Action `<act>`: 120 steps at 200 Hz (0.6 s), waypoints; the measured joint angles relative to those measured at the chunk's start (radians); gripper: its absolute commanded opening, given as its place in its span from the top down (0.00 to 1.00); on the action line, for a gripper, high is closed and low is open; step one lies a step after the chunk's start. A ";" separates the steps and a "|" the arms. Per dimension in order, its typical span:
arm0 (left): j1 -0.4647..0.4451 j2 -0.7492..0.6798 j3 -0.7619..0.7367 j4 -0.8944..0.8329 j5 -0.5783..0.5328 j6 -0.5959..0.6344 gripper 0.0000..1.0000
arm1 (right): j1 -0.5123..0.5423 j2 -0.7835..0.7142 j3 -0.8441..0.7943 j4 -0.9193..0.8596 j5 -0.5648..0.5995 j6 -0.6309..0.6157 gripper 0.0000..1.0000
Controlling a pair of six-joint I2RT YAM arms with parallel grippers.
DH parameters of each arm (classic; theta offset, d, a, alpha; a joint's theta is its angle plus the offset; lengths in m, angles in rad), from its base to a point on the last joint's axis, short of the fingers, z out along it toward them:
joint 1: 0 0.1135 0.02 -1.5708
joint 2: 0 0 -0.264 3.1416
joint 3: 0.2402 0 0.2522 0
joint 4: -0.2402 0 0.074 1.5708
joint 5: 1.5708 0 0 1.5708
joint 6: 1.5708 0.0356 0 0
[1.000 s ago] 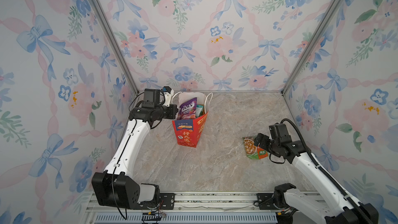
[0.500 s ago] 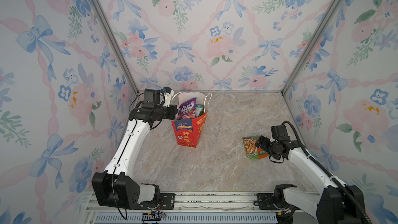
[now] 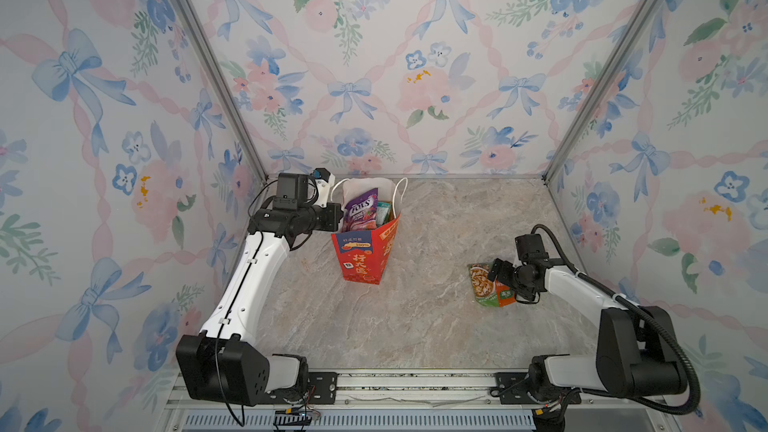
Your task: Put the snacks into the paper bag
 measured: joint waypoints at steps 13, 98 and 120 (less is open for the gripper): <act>0.001 0.000 0.000 0.000 0.000 0.000 1.00 | 0.001 0.020 0.002 0.011 -0.011 -0.004 0.03; 0.001 0.000 0.000 0.000 0.000 0.000 1.00 | 0.215 0.065 0.027 0.072 -0.038 0.034 0.00; 0.001 0.000 0.000 0.000 0.000 0.000 1.00 | 0.301 0.094 0.053 0.082 -0.039 0.063 0.01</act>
